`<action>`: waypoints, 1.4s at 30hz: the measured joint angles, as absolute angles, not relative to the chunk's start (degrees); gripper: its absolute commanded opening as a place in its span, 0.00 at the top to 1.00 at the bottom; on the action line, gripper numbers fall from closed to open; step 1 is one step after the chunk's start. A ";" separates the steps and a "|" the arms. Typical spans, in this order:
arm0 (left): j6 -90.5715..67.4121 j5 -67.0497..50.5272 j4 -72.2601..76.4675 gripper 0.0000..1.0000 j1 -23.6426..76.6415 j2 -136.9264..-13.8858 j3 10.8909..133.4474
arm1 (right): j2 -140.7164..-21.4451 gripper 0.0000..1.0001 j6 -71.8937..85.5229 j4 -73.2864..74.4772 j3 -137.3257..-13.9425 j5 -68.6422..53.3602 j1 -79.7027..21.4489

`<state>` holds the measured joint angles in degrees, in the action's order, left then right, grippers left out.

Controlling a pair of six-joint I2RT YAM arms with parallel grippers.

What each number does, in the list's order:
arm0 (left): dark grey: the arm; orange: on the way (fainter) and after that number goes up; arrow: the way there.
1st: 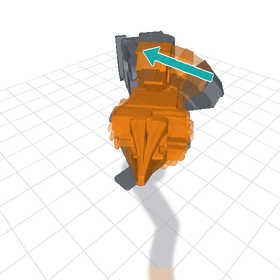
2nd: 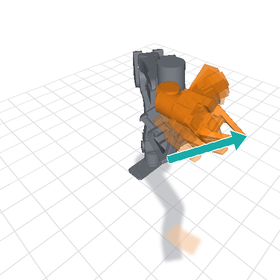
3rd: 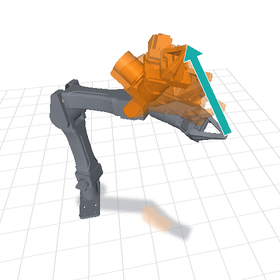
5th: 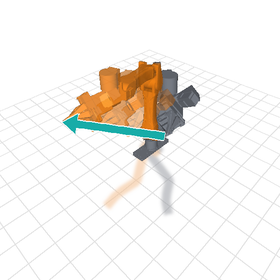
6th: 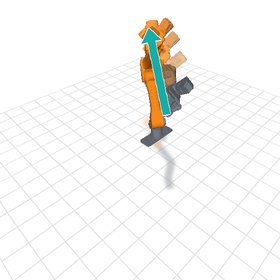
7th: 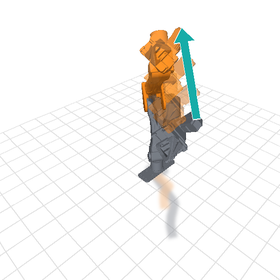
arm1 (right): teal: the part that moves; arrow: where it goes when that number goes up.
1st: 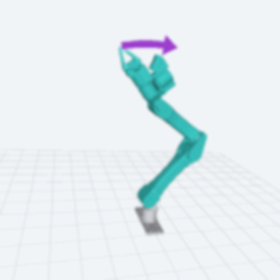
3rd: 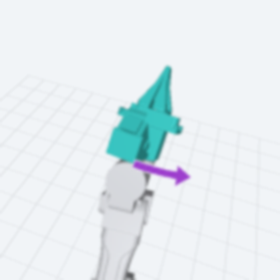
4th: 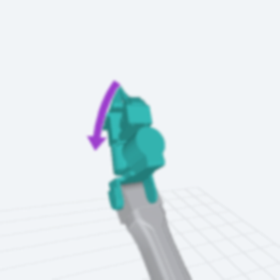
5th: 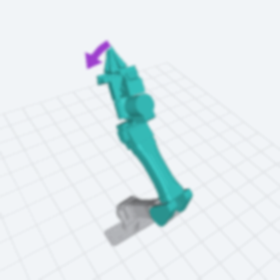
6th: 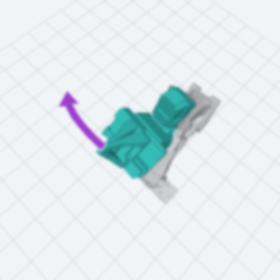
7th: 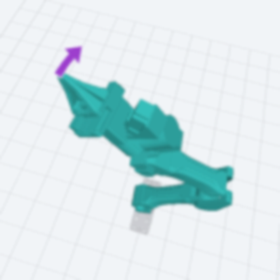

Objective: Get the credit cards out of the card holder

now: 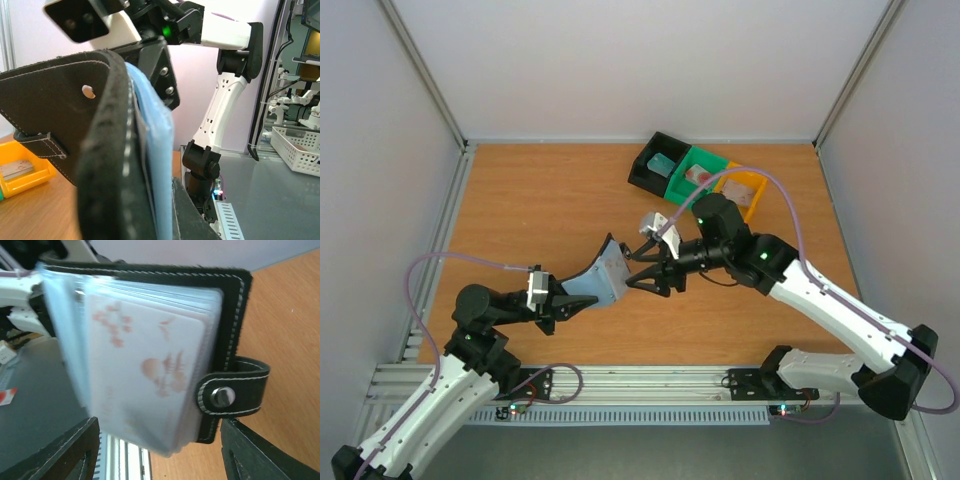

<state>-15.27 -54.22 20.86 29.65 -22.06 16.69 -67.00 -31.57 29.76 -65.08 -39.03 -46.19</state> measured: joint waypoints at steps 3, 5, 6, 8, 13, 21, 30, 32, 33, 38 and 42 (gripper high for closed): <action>-14.61 -54.00 20.86 1.00 29.65 -22.04 16.69 | -63.24 0.33 -31.55 29.93 -64.14 -40.36 -45.52; -14.39 -53.67 20.86 1.00 29.65 -21.91 16.69 | -58.65 0.32 -31.31 29.85 -62.54 -41.45 -44.27; -14.26 -53.54 20.84 1.00 29.65 -21.78 16.69 | -56.25 0.33 -30.89 29.58 -61.76 -42.22 -43.57; -14.04 -53.54 20.86 1.00 29.65 -21.65 16.69 | -52.69 0.33 -29.58 28.27 -60.64 -44.12 -42.59; -13.50 -53.56 20.82 1.00 29.65 -21.67 16.69 | -52.99 0.38 -23.97 22.98 -60.97 -50.41 -42.44; -12.93 -53.80 20.80 1.00 29.65 -21.34 16.67 | -65.45 0.34 -15.16 22.11 -67.02 -44.80 -42.41; -12.69 -53.82 20.78 1.00 29.65 -21.30 16.38 | -67.09 0.53 -11.35 21.21 -67.46 -46.33 -42.37; -12.56 -53.82 20.78 1.00 29.65 -21.30 16.32 | -67.20 0.54 -11.00 20.97 -67.46 -47.37 -42.37; -12.56 -53.82 20.78 1.00 29.65 -21.30 16.27 | -67.37 0.53 -10.85 20.95 -67.46 -47.88 -42.37; -12.56 -53.82 20.75 1.00 29.65 -21.30 16.23 | -68.75 0.50 -10.87 21.71 -67.46 -48.14 -42.37; -12.56 -53.82 20.75 1.00 29.65 -21.30 16.23 | -69.58 0.53 -11.05 22.37 -67.46 -47.92 -42.44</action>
<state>-12.56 -53.82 20.75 29.65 -21.30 16.23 -69.58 -11.05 22.37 -67.46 -47.92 -42.44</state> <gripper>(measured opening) 0.050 0.501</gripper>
